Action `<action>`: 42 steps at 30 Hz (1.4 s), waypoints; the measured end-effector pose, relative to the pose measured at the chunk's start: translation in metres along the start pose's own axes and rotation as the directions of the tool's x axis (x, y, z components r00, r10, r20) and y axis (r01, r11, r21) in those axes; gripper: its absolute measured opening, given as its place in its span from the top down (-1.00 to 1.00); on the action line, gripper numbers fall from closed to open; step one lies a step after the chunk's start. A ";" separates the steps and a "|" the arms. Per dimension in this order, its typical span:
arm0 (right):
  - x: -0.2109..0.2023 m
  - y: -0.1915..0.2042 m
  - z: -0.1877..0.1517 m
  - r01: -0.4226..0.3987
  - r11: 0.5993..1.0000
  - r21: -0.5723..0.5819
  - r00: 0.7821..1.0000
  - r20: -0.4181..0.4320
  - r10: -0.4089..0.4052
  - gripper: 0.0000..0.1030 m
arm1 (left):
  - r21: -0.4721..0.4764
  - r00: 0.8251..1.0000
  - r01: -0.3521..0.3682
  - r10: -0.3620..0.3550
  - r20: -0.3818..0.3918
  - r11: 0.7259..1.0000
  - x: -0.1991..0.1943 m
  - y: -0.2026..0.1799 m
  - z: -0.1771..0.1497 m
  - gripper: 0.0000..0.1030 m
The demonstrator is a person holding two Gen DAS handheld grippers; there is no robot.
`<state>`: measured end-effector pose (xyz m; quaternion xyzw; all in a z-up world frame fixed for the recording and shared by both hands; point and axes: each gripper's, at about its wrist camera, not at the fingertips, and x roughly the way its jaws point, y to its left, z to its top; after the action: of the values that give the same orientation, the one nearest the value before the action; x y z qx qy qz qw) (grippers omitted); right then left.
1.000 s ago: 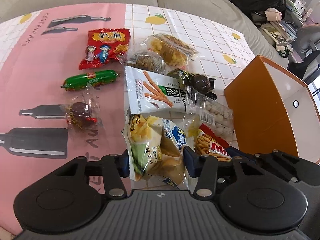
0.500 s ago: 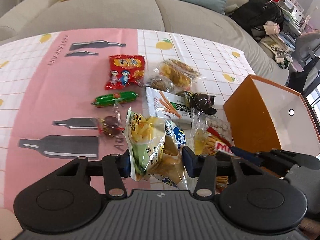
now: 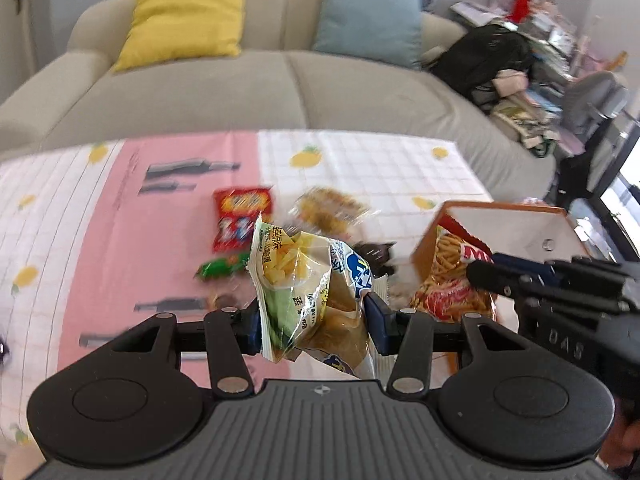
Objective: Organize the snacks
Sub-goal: 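Carry both chip bags into the orange box and lower them inside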
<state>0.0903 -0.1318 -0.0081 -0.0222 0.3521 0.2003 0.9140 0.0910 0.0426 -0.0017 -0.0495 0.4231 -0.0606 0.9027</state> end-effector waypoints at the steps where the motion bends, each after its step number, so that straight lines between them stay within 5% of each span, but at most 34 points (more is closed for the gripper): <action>1: -0.004 -0.005 0.003 0.004 1.000 0.004 1.000 0.007 -0.005 0.71 | 0.022 1.000 0.012 -0.012 0.008 1.000 -0.002 -0.007 0.004 -0.07; 8: -0.039 -0.060 0.022 0.123 0.992 0.037 0.991 0.040 -0.125 0.72 | 0.166 0.989 0.139 -0.144 0.018 0.976 0.000 -0.068 0.032 -0.07; 16: -0.045 -0.142 0.018 0.273 0.949 0.159 0.962 -0.035 -0.271 0.72 | 0.331 0.958 0.287 -0.271 -0.094 0.899 0.041 -0.146 0.047 -0.08; 26: -0.003 -0.184 -0.012 0.352 0.926 0.139 0.925 -0.206 -0.321 0.73 | 0.462 0.932 0.337 -0.219 -0.290 0.821 0.104 -0.198 0.039 -0.08; 42: 0.055 -0.200 -0.042 0.282 0.944 0.171 0.905 -0.375 -0.202 0.73 | 0.551 0.883 0.373 -0.102 -0.459 0.746 0.156 -0.215 0.019 -0.08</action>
<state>0.1767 -0.3039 -0.0959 0.0004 0.5246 0.0371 0.8505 0.1905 -0.1922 -0.0775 0.2114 0.5438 -0.3231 0.7451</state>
